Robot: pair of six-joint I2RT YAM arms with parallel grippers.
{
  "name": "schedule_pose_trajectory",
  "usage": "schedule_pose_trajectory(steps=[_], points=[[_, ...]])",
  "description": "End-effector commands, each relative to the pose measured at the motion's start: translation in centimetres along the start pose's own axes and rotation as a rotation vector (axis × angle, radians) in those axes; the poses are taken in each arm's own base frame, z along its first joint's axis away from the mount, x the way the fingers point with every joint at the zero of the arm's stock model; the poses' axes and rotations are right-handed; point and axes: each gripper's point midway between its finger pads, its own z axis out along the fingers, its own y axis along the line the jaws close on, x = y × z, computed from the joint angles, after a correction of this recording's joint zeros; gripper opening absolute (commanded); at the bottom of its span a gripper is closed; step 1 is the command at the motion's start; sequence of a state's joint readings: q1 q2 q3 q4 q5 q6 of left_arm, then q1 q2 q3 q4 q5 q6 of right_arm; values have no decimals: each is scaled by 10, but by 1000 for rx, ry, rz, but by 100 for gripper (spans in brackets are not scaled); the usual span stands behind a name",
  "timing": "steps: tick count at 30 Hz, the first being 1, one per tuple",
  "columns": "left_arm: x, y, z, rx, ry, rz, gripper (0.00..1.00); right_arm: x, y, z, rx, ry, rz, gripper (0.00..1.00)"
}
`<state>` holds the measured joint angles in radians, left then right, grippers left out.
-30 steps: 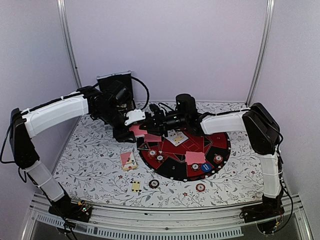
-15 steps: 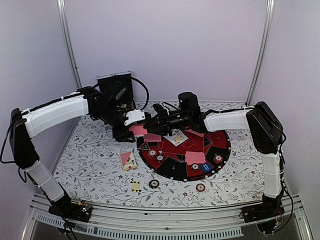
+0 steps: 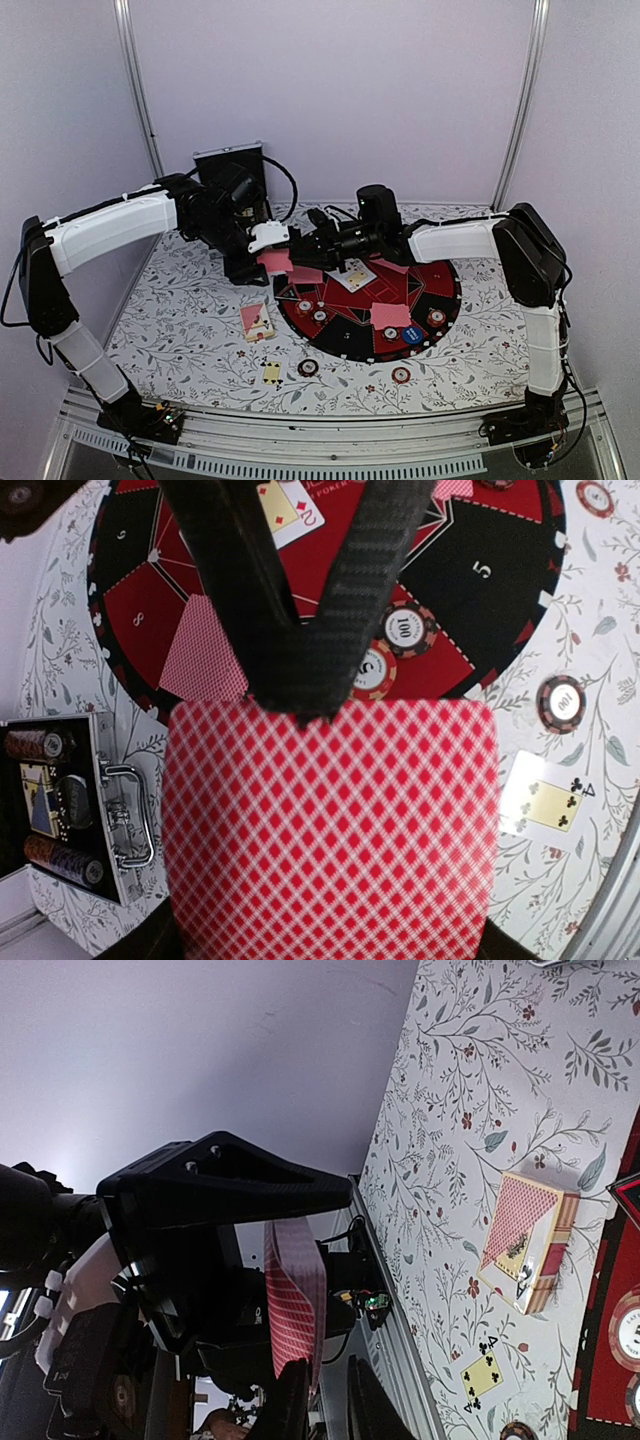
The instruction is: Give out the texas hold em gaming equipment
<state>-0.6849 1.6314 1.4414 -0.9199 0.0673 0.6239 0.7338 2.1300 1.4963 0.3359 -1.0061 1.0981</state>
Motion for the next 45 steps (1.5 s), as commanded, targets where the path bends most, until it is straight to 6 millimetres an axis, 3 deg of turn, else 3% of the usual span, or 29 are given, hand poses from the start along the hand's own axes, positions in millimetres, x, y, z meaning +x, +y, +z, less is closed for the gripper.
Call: schedule_pose_trajectory(steps=[1,9,17,26,35,45], points=[[2,5,-4,-20,-10,-7,0,5,15,-4,-15,9,-20,16],[3,5,-2,-22,-6,-8,0,10,22,-5,-57,15,-16,18],[3,5,-2,-21,-8,-8,0,17,22,3,-74,40,1,29],[3,5,-3,-24,-8,-9,0,19,20,6,-83,48,17,29],[2,5,-5,-23,-17,-9,0,14,12,-14,-58,-6,34,29],[0,6,-5,-22,-19,-8,0,17,20,-5,-88,17,22,32]])
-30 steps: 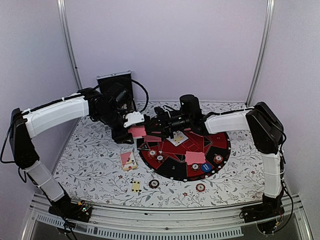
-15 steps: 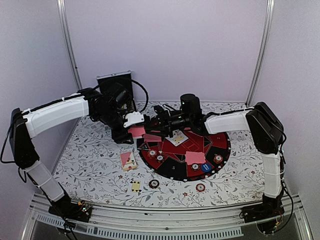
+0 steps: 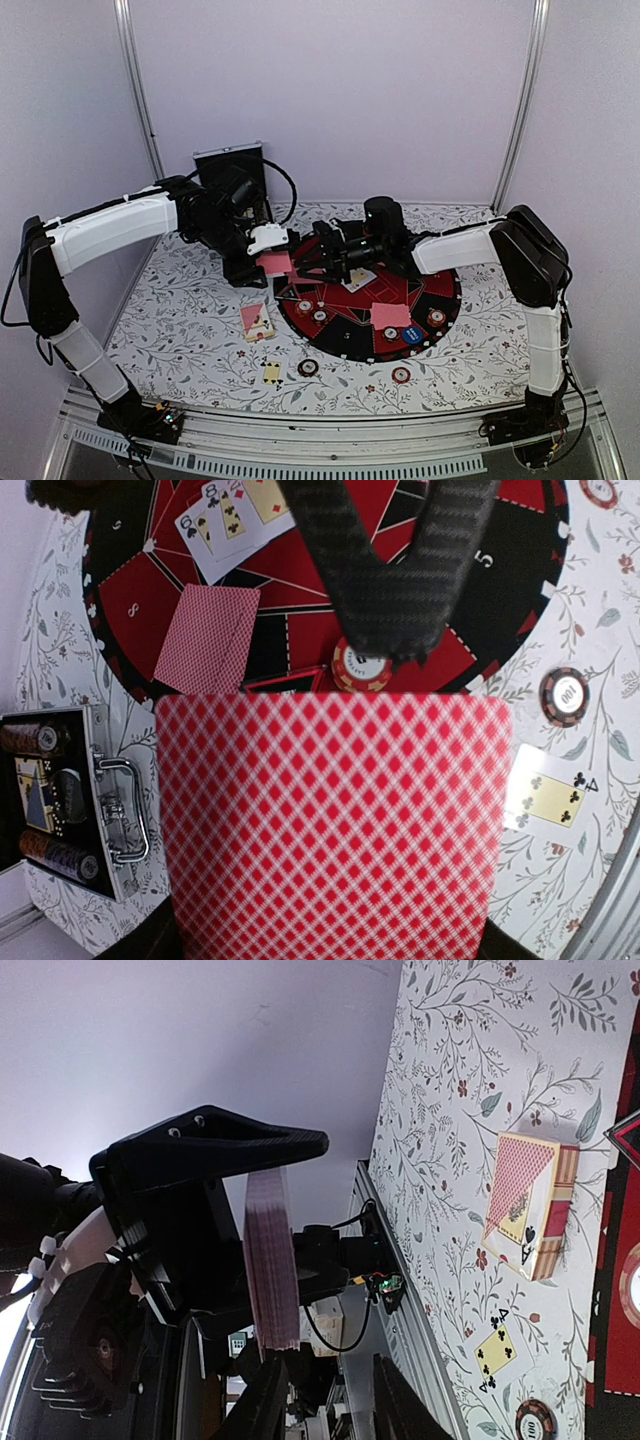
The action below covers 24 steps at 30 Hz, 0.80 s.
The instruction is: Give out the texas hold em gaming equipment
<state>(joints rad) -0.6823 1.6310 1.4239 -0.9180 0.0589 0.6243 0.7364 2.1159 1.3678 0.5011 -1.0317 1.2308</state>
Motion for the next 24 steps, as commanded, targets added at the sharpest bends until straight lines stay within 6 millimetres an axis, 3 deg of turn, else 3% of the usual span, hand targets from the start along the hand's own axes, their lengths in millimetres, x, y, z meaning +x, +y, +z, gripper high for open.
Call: schedule_pose_trajectory(steps=[1,9,19,24], points=[[-6,8,-10,-25,-38,-5,0,0,32,0,-51,3,-65,32],[-7,7,-10,-21,-39,-7,0,1,34,-11,-50,-25,-65,35],[-10,8,-11,-20,-47,-8,0,0,50,-3,-88,-12,-87,37],[-13,9,-12,-18,-57,-8,0,2,43,8,-87,14,-75,37]])
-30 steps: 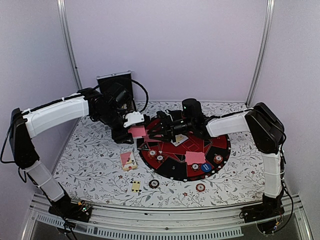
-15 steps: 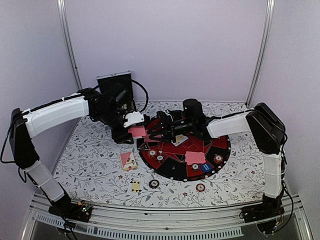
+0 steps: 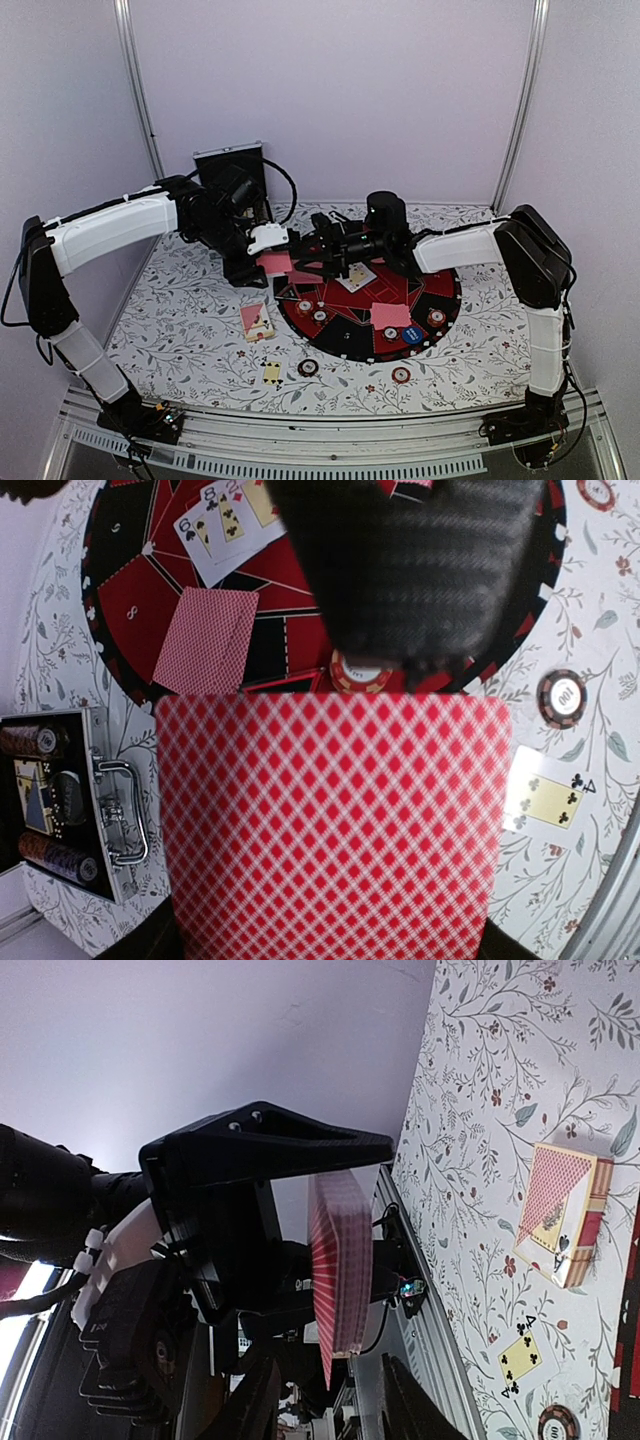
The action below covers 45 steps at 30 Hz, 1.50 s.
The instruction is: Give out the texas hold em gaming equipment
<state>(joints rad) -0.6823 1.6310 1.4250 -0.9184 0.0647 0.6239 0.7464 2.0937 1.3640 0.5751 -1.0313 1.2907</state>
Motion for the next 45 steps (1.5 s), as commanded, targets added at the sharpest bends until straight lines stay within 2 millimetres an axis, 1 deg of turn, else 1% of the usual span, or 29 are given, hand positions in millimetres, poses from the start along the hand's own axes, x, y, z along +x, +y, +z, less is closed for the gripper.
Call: schedule_pose_trajectory(steps=[1,9,11,15,20,21,25,28,30,32,33,34,36,39,40,43,45], points=[[-13,9,-12,-21,-54,-10,0,0,19,9,-40,22,-50,36],[-13,9,-12,-18,-54,-9,0,0,18,20,-61,38,-50,26],[-13,8,-12,-17,-52,-9,0,-1,18,21,-64,39,-48,19],[-10,8,-12,-21,-47,-9,0,0,17,22,-64,40,-42,10],[-8,8,-12,-26,-39,-7,0,-1,14,14,-56,26,-37,0],[-7,8,-12,-26,-39,-8,0,-2,13,10,-55,17,-37,0],[-6,7,-11,-26,-34,-8,0,-7,22,-6,-66,-16,-58,0],[-6,8,-11,-28,-34,-8,0,-7,28,-14,-70,-22,-64,0],[-6,8,-11,-28,-33,-8,0,-7,26,-20,-65,-25,-57,0],[-5,7,-11,-29,-29,-6,0,-6,21,-27,-57,-31,-47,0],[-4,8,-10,-33,-26,-7,0,-6,21,-32,-55,-38,-46,0],[-2,8,-9,-34,-18,-6,0,-6,17,-38,-48,-44,-38,0],[0,7,-8,-34,-12,-7,0,-6,12,-52,-38,-60,-31,0],[1,7,-8,-35,-11,-4,0,-9,-1,-79,-13,-103,-7,0],[1,7,-9,-35,-12,-6,0,-9,-2,-88,-7,-115,-4,0],[1,7,-8,-33,-13,-5,0,-9,-11,-109,18,-147,4,0],[1,7,-7,-31,-10,-6,0,-10,-19,-120,40,-162,25,0]])
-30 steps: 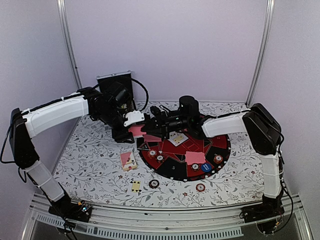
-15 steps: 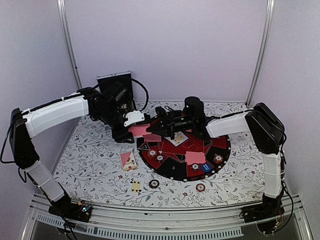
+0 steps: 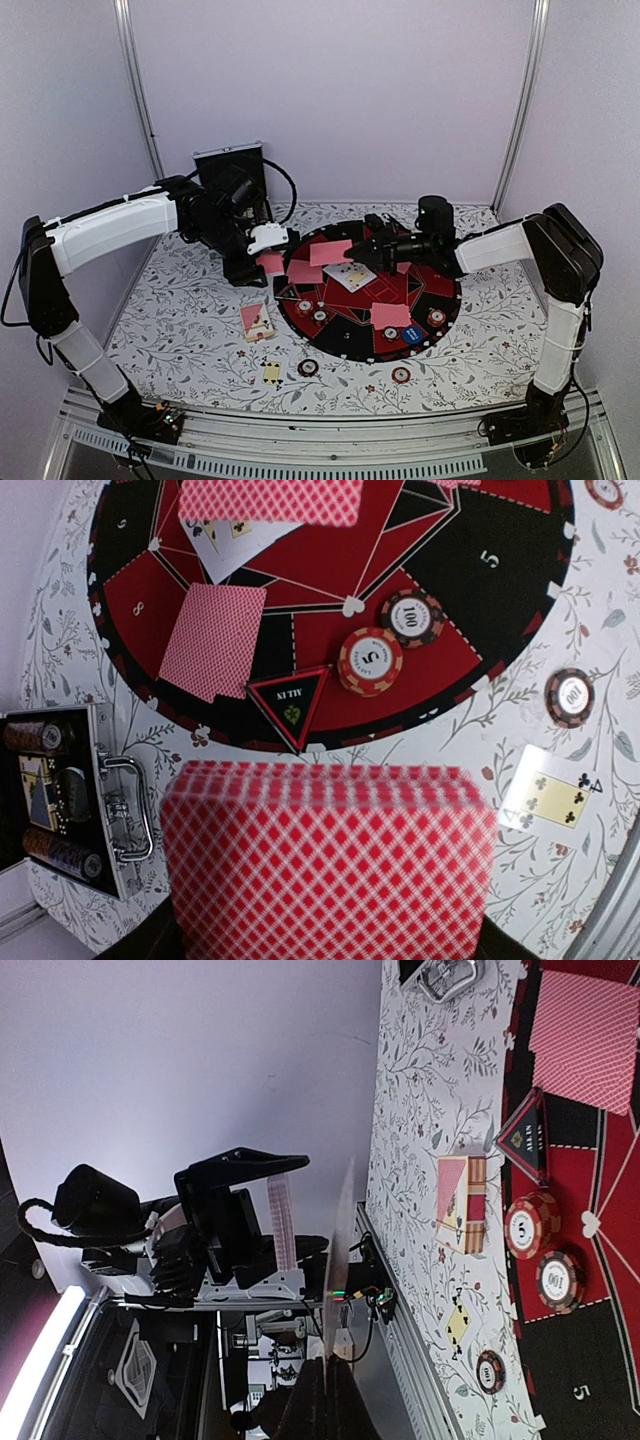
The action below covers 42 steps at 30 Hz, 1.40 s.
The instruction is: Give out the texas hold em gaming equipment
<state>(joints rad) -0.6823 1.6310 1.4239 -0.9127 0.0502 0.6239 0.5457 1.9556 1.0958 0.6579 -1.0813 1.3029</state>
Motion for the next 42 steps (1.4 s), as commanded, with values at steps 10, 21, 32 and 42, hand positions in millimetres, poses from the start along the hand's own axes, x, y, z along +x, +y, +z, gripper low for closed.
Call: schedule_pose_trajectory(steps=[10,21,32,42], points=[[-2,4,-9,-8,-23,-9,0,-23,-65,-50,208,-75,0,0],[-2,3,-10,-6,-23,-9,0,-43,-137,-57,440,-69,15,0],[-6,5,-12,-6,-33,-9,0,-40,-183,-72,618,-49,21,0],[-7,4,-12,-1,-33,-11,0,-43,-198,-85,731,-55,9,20]])
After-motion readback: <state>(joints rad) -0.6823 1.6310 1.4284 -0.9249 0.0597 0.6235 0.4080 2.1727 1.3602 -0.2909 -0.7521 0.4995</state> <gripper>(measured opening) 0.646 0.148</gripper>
